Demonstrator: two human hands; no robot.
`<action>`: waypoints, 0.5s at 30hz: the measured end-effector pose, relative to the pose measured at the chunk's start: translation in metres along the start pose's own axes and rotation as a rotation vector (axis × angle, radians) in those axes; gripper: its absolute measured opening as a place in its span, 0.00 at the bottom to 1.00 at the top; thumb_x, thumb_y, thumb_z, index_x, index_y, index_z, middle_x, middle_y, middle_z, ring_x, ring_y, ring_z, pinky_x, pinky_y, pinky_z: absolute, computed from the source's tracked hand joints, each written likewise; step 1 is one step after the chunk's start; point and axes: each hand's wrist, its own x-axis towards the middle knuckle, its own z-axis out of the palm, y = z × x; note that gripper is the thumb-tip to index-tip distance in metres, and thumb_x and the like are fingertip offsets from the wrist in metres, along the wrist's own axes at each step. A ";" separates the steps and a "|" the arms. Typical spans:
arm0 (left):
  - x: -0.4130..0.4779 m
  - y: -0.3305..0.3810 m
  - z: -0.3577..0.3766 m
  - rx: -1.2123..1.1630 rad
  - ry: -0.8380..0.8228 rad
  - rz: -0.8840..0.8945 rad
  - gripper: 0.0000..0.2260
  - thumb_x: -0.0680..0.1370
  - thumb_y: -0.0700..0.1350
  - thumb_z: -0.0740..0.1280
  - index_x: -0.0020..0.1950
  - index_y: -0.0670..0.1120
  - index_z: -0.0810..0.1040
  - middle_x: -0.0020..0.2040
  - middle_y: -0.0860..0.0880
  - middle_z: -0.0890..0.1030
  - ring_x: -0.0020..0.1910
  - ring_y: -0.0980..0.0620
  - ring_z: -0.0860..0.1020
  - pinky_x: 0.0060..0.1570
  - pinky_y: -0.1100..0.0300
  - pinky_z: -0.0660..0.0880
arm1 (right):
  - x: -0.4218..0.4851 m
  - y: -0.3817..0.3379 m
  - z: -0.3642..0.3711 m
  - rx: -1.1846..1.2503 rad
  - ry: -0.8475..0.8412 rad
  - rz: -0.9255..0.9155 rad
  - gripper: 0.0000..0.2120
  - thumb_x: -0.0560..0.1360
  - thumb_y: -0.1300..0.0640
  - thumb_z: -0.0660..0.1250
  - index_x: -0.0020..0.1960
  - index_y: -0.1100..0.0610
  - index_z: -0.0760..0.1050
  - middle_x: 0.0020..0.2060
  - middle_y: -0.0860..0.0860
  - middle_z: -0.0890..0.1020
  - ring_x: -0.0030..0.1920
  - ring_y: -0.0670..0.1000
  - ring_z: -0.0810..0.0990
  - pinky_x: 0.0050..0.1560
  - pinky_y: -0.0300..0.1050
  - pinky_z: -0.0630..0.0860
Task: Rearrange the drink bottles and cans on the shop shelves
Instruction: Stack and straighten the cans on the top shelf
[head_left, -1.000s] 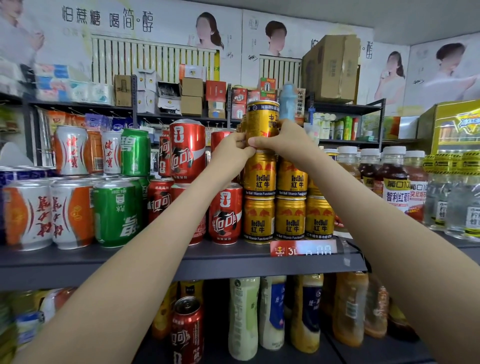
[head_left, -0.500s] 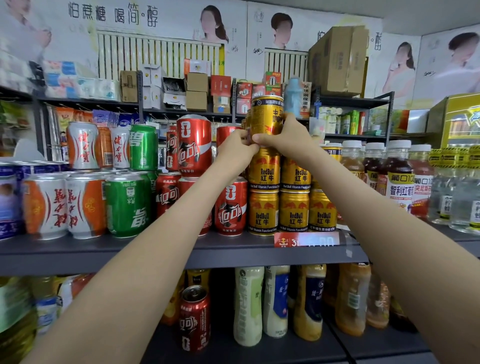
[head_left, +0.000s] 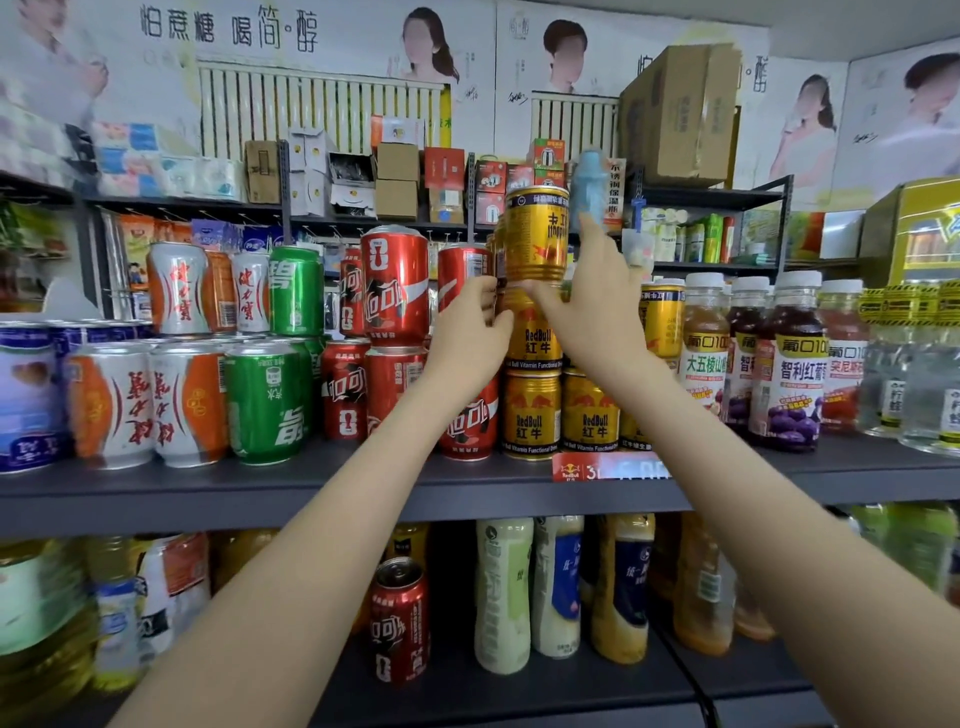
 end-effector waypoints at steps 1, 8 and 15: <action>-0.010 -0.004 0.002 0.013 0.022 0.040 0.20 0.80 0.41 0.62 0.72 0.44 0.65 0.69 0.47 0.71 0.66 0.52 0.71 0.62 0.63 0.68 | -0.014 0.000 -0.002 0.015 0.039 -0.033 0.33 0.75 0.50 0.67 0.74 0.61 0.57 0.68 0.56 0.69 0.69 0.55 0.66 0.69 0.55 0.63; -0.100 -0.040 0.013 0.071 0.165 0.293 0.15 0.79 0.39 0.63 0.65 0.44 0.71 0.60 0.52 0.72 0.59 0.59 0.72 0.59 0.73 0.68 | -0.115 0.006 0.001 0.182 0.138 -0.045 0.21 0.75 0.58 0.67 0.65 0.64 0.68 0.58 0.55 0.74 0.61 0.49 0.70 0.63 0.40 0.66; -0.209 -0.116 0.036 0.137 0.209 0.275 0.11 0.78 0.40 0.60 0.58 0.39 0.75 0.57 0.47 0.74 0.59 0.53 0.73 0.59 0.54 0.73 | -0.249 0.034 0.029 0.266 -0.061 0.112 0.17 0.75 0.59 0.66 0.62 0.62 0.68 0.52 0.53 0.73 0.54 0.52 0.73 0.56 0.45 0.71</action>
